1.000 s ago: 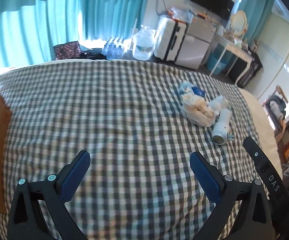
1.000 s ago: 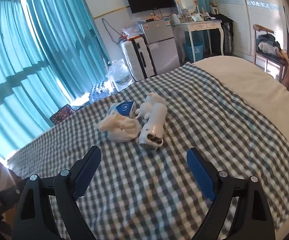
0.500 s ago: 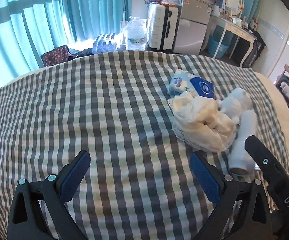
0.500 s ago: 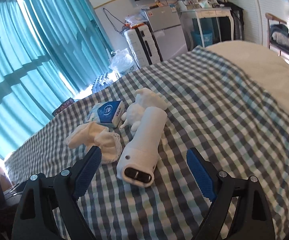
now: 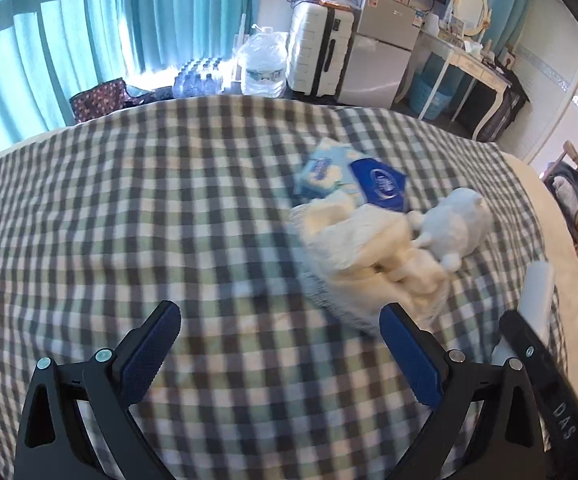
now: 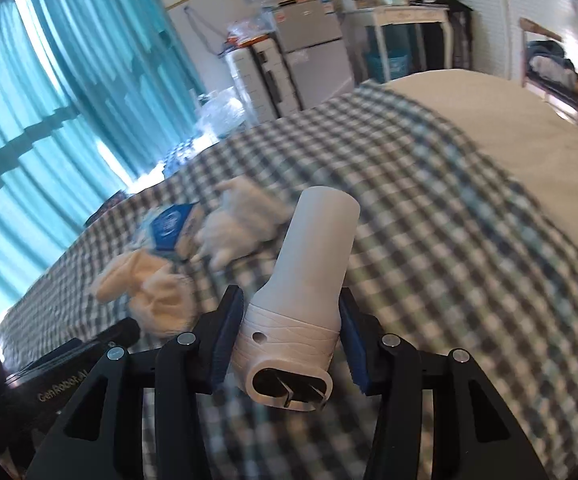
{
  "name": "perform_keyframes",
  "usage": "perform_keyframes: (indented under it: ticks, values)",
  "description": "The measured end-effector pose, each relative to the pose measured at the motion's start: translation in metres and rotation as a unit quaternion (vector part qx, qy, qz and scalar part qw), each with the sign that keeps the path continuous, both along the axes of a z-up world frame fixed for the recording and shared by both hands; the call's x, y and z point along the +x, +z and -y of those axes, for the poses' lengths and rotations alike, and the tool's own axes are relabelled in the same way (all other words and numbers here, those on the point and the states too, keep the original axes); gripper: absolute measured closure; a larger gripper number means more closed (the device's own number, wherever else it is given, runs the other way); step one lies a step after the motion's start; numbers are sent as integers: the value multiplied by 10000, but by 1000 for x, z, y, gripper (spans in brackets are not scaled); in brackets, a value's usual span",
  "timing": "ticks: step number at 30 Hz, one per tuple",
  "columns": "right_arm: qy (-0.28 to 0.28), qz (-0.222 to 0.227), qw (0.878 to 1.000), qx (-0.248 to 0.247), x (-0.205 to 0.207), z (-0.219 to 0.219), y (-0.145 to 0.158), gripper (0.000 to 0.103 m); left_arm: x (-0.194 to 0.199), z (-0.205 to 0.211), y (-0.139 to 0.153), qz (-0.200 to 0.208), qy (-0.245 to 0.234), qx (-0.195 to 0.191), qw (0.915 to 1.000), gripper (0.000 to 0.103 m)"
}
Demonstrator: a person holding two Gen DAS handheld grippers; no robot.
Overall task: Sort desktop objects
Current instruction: 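Grasp the white lace cloth with the left gripper while the right gripper grasps the white bottle, then carry the lace cloth and white bottle into the cardboard box and release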
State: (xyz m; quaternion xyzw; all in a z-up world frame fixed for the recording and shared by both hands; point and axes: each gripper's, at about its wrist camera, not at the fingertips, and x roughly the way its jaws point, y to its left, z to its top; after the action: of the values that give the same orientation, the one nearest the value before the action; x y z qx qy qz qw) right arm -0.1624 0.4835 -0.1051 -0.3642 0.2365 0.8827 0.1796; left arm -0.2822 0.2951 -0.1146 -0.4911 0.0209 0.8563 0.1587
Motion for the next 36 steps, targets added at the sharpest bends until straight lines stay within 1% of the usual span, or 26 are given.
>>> perform_keyframes:
  ticks: [4, 7, 9, 10, 11, 12, 13, 14, 15, 16, 17, 18, 20, 21, 24, 26, 28, 32, 36]
  values:
    - [-208, 84, 9995, -203, 8, -12, -8, 56, -8, -18, -4, 156, 58, 254, 9995, 1]
    - [-154, 90, 9997, -175, 8, -10, -7, 56, -16, -23, -7, 329, 238, 600, 9974, 1]
    - [-115, 73, 9998, -157, 6, -8, -6, 56, -20, -24, -6, 361, 337, 814, 9955, 1]
    - [-107, 76, 9998, -159, 5, -8, -6, 56, -21, -25, -6, 336, 369, 809, 9955, 1]
    - [-102, 79, 9998, -152, 4, -8, -7, 56, -22, -29, -7, 328, 360, 678, 9965, 1]
    - [-99, 85, 9998, -143, 2, -8, -7, 56, -24, -34, -10, 323, 272, 462, 9980, 2]
    - [-97, 90, 9998, -139, 2, -9, -7, 56, -24, -39, -11, 248, 149, 205, 9994, 6]
    - [-97, 83, 9998, -141, 3, -9, -7, 56, -22, -41, -11, 137, 56, 26, 9999, 30]
    - [-97, 80, 9998, -140, 0, -9, -7, 56, -20, -42, -10, 33, -59, -100, 9999, 63]
    - [-102, 85, 9998, -124, -1, -9, -7, 56, -17, -41, -8, -16, -187, -106, 9998, 72]
    - [-103, 92, 9999, -103, 0, -9, -7, 56, -16, -37, -6, 20, -257, 5, 9997, 80]
    - [-105, 99, 9999, -90, -1, -10, -7, 56, -15, -31, -3, 85, -281, 147, 9995, 83]
    - [-124, 105, 9998, -84, 0, -10, -6, 56, -10, -13, 6, 192, -247, 404, 9987, 83]
    - [-129, 100, 9998, -74, 2, -9, -5, 56, -7, -4, 11, 173, -235, 444, 9986, 83]
    - [-108, 111, 9999, 4, 9, -4, 1, 56, 6, 26, 30, -19, -240, 388, 9990, 83]
    - [-77, 77, 9999, 19, 14, 1, 6, 56, 12, 44, 42, -59, -232, 439, 9987, 83]
    - [-23, -22, 10000, 16, 21, 9, 16, 56, 22, 65, 57, -137, -211, 465, 9986, 83]
    - [216, -336, 9992, 101, 40, 34, 42, 56, 45, 110, 88, -281, -225, 682, 9970, 83]
    - [513, -574, 9970, -106, 60, 68, 63, 56, 70, 149, 111, -389, -125, 659, 9970, 83]
